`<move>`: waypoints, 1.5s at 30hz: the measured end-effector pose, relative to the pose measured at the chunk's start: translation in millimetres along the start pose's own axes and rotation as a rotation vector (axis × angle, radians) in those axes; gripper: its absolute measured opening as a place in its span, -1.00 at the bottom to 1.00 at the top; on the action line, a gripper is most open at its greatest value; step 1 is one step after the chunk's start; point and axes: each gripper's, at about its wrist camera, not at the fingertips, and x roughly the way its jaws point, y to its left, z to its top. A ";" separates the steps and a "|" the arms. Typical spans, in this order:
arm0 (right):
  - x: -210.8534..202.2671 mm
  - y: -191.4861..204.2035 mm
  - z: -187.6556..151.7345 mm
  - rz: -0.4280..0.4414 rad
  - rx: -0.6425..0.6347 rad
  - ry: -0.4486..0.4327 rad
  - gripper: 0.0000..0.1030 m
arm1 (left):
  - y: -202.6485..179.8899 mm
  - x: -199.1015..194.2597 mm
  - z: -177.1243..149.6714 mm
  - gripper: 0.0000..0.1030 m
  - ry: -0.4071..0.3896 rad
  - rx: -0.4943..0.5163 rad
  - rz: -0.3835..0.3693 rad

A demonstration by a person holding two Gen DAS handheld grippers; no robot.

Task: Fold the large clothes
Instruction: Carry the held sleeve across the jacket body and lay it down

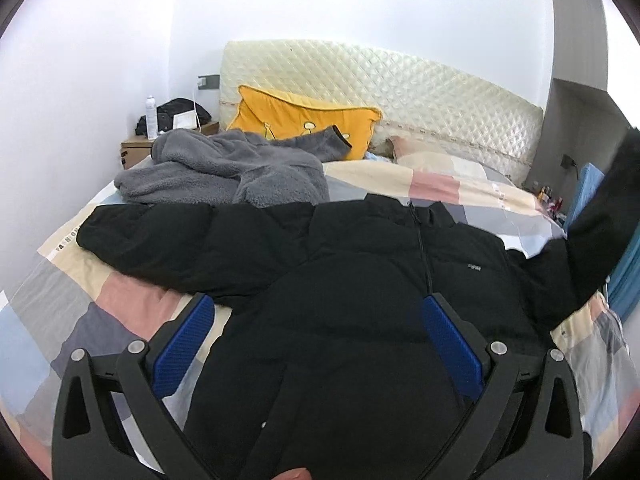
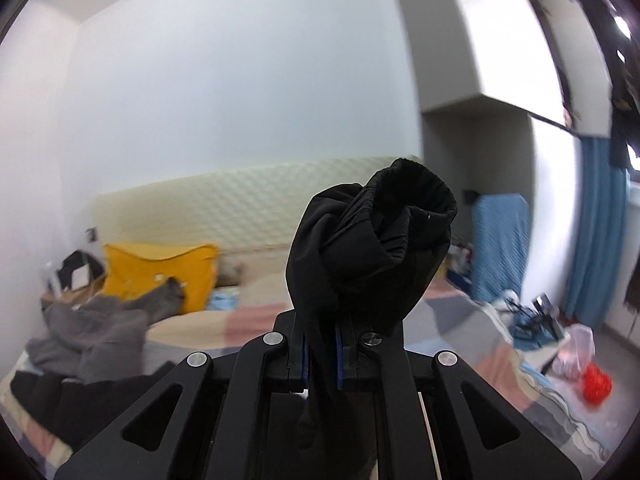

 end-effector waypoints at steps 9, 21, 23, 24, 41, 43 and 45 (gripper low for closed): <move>-13.8 150.3 -27.3 0.126 -0.194 0.063 -0.87 | 16.9 -15.9 -1.1 1.00 -0.047 0.028 -0.001; 5.6 300.4 -145.6 0.302 -0.387 0.252 -0.88 | 74.8 -9.0 -7.0 1.00 -0.032 -0.006 0.077; 9.2 316.3 -174.1 0.337 -0.395 0.289 -0.87 | 84.5 -7.2 -10.7 1.00 -0.021 -0.031 0.093; 12.9 325.5 -191.1 0.354 -0.403 0.316 -0.87 | 88.6 -6.5 -11.6 1.00 -0.015 -0.049 0.091; 56.3 329.4 -288.6 0.568 -0.349 0.592 -0.22 | 103.8 27.9 -12.8 1.00 0.040 -0.124 0.170; 49.0 321.2 -278.9 0.618 -0.312 0.581 0.57 | 102.9 26.7 -12.0 1.00 0.032 -0.129 0.181; 41.6 310.5 -266.8 0.644 -0.268 0.543 0.59 | 100.3 26.1 -12.0 1.00 0.031 -0.122 0.178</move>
